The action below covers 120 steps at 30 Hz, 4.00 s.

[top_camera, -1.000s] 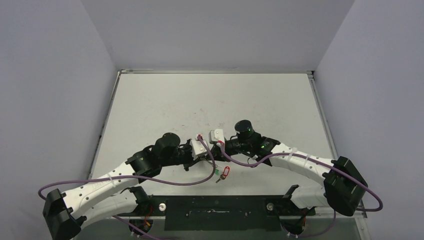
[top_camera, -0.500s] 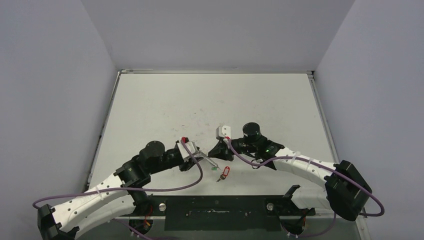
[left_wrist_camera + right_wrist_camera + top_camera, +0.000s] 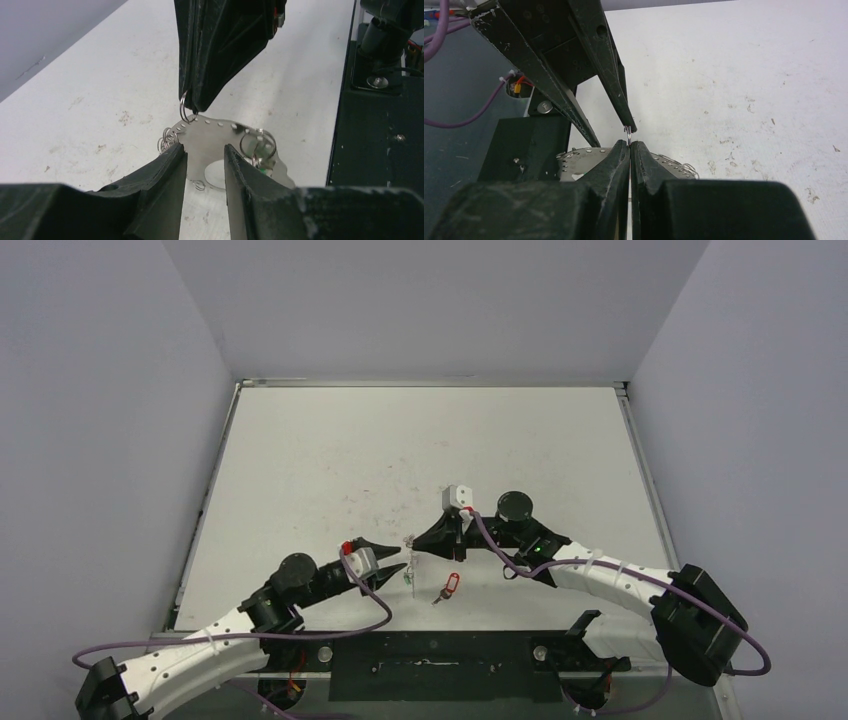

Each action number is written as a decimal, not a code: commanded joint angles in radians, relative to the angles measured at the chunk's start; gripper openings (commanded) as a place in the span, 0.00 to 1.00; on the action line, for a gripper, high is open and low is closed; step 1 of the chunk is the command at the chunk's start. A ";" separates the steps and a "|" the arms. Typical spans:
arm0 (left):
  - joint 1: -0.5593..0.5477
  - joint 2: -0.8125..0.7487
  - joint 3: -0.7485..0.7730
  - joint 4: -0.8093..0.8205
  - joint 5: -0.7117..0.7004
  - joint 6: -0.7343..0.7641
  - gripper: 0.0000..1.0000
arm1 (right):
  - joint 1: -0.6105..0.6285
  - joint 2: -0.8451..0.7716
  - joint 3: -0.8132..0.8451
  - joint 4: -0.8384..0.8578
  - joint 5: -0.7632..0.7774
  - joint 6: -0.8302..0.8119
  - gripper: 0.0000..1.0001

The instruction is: Put the keys on the keyring

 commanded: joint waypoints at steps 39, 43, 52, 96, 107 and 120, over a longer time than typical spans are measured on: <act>-0.005 0.079 0.207 -0.151 -0.071 -0.019 0.00 | 0.019 -0.100 0.137 -0.329 0.024 -0.261 0.38; -0.005 0.129 0.288 -0.297 -0.063 0.016 0.00 | 0.020 -0.102 0.174 -0.402 0.024 -0.315 0.41; -0.005 0.274 0.444 -0.495 -0.006 0.092 0.00 | 0.051 -0.016 0.235 -0.443 -0.031 -0.371 0.31; -0.005 -0.086 0.126 -0.156 -0.104 -0.068 0.31 | 0.058 -0.039 0.037 0.181 0.065 0.073 0.00; -0.005 -0.009 0.068 0.117 -0.065 -0.093 0.30 | 0.060 0.000 -0.004 0.389 0.059 0.211 0.00; -0.005 -0.005 0.053 0.247 -0.041 -0.074 0.26 | 0.063 0.014 -0.004 0.335 0.066 0.203 0.00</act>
